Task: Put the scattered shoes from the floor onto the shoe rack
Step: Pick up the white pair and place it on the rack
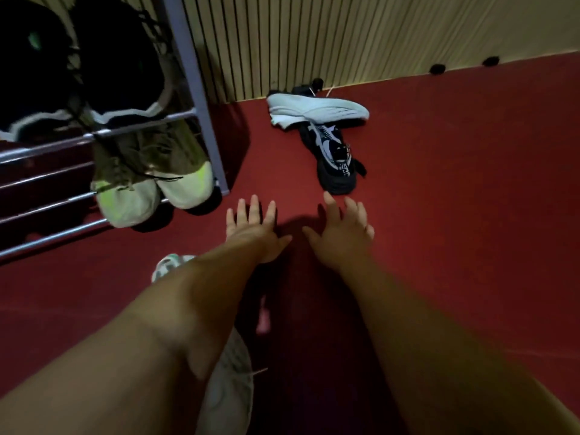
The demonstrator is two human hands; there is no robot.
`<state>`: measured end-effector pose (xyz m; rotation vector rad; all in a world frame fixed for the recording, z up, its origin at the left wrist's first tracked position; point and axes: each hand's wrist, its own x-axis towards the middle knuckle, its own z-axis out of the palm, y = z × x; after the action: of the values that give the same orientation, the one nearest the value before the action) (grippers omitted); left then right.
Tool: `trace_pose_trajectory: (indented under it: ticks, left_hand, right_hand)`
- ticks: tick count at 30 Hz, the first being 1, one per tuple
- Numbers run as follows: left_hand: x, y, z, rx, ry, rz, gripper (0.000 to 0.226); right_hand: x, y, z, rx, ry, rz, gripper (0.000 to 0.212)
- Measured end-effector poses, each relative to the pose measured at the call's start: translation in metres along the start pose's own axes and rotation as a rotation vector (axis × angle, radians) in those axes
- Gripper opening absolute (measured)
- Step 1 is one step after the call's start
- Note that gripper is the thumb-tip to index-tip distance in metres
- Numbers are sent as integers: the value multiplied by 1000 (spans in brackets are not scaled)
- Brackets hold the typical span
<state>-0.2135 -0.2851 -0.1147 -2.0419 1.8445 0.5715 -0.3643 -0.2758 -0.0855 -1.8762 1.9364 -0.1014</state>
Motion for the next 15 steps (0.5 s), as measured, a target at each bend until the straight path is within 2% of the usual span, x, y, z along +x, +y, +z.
trace_pose_trajectory:
  ticks: [2,4,8,10,13,15]
  left_hand:
    - [22,-1,8,-35,-27,-14,77]
    - [37,-2,17,-71,34,-31,78]
    - [72,5,19,-136,358,-50,81]
    - [89,5,17,-105,468,-20,84]
    - [94,2,18,-58,410,-15,85]
    - [95,3,16,-60,360,-39,87]
  right_hand:
    - [22,1,0,-22,35,-47,74]
    - [46,0,-2,-2,75,-83,75]
    - [101,-10,-4,-18,66,-133,78]
    - [134,-15,-7,-91,163,-208,78]
    - [181,-25,-18,-150,335,-253,75]
    - [212,-32,-30,-182,292,-181,76]
